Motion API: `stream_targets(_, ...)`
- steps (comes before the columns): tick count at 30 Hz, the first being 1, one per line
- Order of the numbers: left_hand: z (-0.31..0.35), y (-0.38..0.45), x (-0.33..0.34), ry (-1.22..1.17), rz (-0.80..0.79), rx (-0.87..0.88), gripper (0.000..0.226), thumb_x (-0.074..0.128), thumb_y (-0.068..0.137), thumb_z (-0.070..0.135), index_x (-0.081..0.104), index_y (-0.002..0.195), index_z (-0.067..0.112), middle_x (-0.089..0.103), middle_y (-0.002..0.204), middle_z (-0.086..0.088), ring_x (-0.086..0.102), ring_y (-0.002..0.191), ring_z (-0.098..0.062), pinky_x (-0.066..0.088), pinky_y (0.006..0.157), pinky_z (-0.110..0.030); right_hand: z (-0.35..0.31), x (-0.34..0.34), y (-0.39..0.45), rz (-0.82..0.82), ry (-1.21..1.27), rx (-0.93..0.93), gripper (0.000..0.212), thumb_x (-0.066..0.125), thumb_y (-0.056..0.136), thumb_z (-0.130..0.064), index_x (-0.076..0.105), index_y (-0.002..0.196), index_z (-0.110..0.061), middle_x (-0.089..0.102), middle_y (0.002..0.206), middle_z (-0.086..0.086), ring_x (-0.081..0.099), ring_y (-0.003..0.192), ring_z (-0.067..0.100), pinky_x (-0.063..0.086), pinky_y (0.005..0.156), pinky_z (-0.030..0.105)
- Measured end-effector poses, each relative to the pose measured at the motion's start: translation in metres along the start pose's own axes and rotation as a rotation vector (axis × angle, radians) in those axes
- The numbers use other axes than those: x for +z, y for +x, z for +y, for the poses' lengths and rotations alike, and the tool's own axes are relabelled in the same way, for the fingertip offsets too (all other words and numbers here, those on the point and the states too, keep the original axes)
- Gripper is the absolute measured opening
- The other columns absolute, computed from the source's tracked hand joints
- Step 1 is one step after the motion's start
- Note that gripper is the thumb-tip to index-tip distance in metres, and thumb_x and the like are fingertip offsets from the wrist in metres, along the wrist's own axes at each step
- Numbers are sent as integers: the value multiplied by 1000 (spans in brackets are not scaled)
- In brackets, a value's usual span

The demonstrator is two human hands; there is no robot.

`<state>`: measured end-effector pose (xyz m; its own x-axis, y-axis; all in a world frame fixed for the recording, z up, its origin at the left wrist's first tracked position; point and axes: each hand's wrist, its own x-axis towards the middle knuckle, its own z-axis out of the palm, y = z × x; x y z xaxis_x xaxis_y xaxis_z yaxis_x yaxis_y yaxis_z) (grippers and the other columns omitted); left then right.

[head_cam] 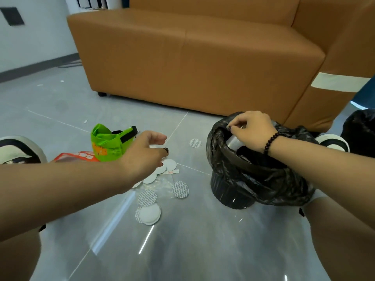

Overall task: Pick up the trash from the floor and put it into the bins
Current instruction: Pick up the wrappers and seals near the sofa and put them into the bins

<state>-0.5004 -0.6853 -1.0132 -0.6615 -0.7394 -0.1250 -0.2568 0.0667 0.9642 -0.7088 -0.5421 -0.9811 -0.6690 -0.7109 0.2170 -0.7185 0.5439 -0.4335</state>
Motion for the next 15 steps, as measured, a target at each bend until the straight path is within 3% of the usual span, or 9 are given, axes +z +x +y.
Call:
stream_targets(3, -12, 1, -11, 50, -15, -13, 26, 58, 90, 2, 55, 109, 19, 55, 115, 4, 61, 91, -17, 54, 82, -35, -29, 5, -6, 127, 117, -96, 12, 62, 86, -13, 72, 83, -17, 57, 80, -7, 52, 71, 6, 40, 72, 18)
stream_targets(6, -28, 5, -22, 104, -27, -37, 24, 58, 89, 1, 56, 105, 20, 55, 112, 6, 59, 86, -12, 53, 81, -36, -62, 16, -6, 102, 212, -153, 11, 64, 84, -14, 73, 80, -15, 60, 74, -12, 53, 65, 0, 41, 66, 11)
stream_targets(8, -38, 8, -29, 139, -46, -60, 25, 58, 89, 0, 56, 107, 17, 55, 111, 6, 59, 84, -16, 54, 79, -37, -79, 28, -6, 52, 278, -148, 11, 64, 84, -14, 74, 80, -13, 66, 75, -6, 59, 67, 5, 47, 68, 18)
stream_targets(10, -51, 12, -37, 183, -68, -78, 28, 58, 89, 0, 54, 113, 15, 55, 114, 4, 58, 81, -17, 54, 77, -36, -88, 51, -7, -95, 279, -129, 12, 63, 83, -14, 74, 81, -12, 67, 75, -3, 62, 71, 13, 50, 66, 22)
stream_targets(12, -65, 16, -47, 260, -85, -92, 29, 59, 88, 3, 53, 113, 18, 56, 114, 4, 57, 78, -14, 53, 79, -36, -88, 83, -10, -345, 178, -103, 11, 62, 84, -13, 72, 82, -12, 64, 74, -6, 62, 74, 13, 50, 64, 20)
stream_targets(15, -88, 19, -62, 421, -132, -122, 28, 58, 89, 9, 50, 111, 24, 55, 119, 6, 59, 85, -14, 49, 68, -23, -77, 143, -17, -606, 5, -33, 11, 62, 84, -16, 72, 87, -13, 69, 91, 0, 64, 90, 17, 53, 78, 24)
